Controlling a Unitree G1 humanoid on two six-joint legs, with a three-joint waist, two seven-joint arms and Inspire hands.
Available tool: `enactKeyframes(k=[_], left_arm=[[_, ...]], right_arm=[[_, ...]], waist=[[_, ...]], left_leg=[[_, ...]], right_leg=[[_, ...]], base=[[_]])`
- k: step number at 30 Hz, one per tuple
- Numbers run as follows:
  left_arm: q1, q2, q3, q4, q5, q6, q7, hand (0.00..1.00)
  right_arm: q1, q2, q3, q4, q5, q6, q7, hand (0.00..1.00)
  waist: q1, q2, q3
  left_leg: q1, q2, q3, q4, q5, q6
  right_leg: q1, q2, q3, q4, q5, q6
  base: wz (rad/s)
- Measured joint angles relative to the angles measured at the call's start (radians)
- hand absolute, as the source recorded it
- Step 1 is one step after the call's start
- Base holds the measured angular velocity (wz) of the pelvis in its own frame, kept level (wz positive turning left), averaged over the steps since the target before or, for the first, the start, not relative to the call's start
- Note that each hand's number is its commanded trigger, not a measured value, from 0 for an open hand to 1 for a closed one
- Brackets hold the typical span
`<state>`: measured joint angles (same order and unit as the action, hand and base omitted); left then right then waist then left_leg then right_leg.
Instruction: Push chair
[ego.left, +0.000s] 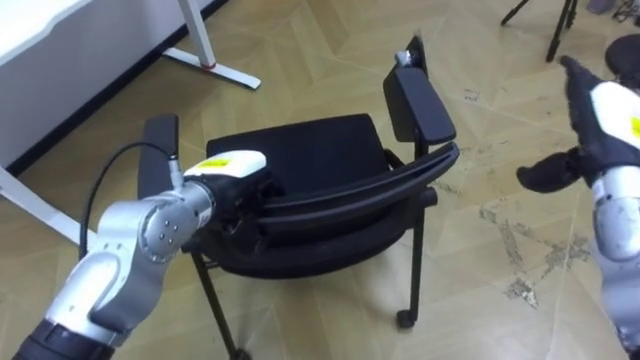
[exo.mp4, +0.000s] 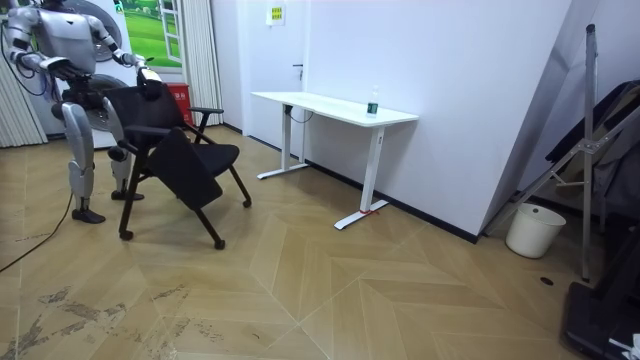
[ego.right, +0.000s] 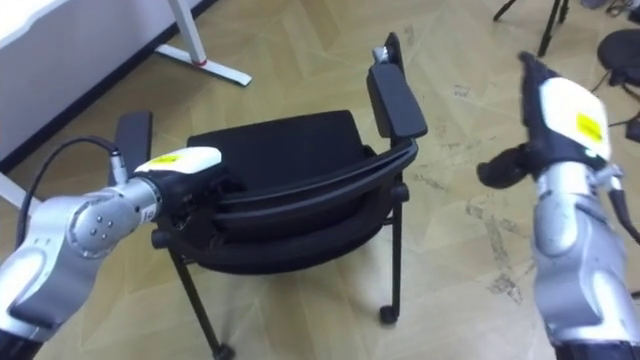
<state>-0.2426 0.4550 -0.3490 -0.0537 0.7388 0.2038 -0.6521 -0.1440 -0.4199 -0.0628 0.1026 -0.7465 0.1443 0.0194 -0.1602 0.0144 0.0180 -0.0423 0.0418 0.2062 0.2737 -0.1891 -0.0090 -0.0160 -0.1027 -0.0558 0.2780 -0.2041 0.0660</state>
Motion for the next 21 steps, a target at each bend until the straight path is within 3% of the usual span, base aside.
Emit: enactKeyframes(k=[8, 11, 14, 21], left_arm=[[-0.015, -0.002, 0.001, 0.026, -0.006, -0.058, 0.012, 1.00], [-0.026, -0.001, 0.001, 0.039, -0.015, -0.087, 0.016, 1.00], [-0.035, 0.007, 0.001, 0.040, -0.023, -0.111, 0.015, 1.00], [-0.059, 0.016, -0.002, 0.071, -0.031, -0.174, 0.016, 1.00]], right_arm=[[-0.014, -0.034, 0.075, -0.053, -0.046, -0.009, 0.126, 0.00], [-0.018, -0.062, 0.120, -0.056, -0.050, -0.042, 0.186, 0.00], [-0.018, -0.064, 0.145, -0.074, -0.049, -0.055, 0.260, 0.00], [-0.020, -0.105, 0.238, -0.117, -0.078, -0.096, 0.376, 0.00]], waist=[[0.035, -0.002, 0.0032], [0.049, -0.008, 0.0074], [0.060, -0.016, 0.0132], [0.089, -0.022, 0.0171]], left_leg=[[0.001, 0.001, 0.000, 0.000, 0.000, 0.000], [0.002, 0.001, -0.001, 0.000, 0.000, 0.000], [0.000, 0.001, -0.003, 0.000, 0.000, 0.000], [0.000, 0.002, -0.002, -0.001, 0.000, 0.000]], right_leg=[[0.002, 0.001, 0.000, -0.003, 0.000, 0.000], [0.004, 0.001, 0.000, -0.005, 0.000, 0.000], [0.004, 0.001, -0.002, -0.005, 0.000, 0.000], [0.004, 0.001, -0.004, -0.005, 0.000, 0.000]], base=[[0.00], [0.00], [0.00], [0.00]])
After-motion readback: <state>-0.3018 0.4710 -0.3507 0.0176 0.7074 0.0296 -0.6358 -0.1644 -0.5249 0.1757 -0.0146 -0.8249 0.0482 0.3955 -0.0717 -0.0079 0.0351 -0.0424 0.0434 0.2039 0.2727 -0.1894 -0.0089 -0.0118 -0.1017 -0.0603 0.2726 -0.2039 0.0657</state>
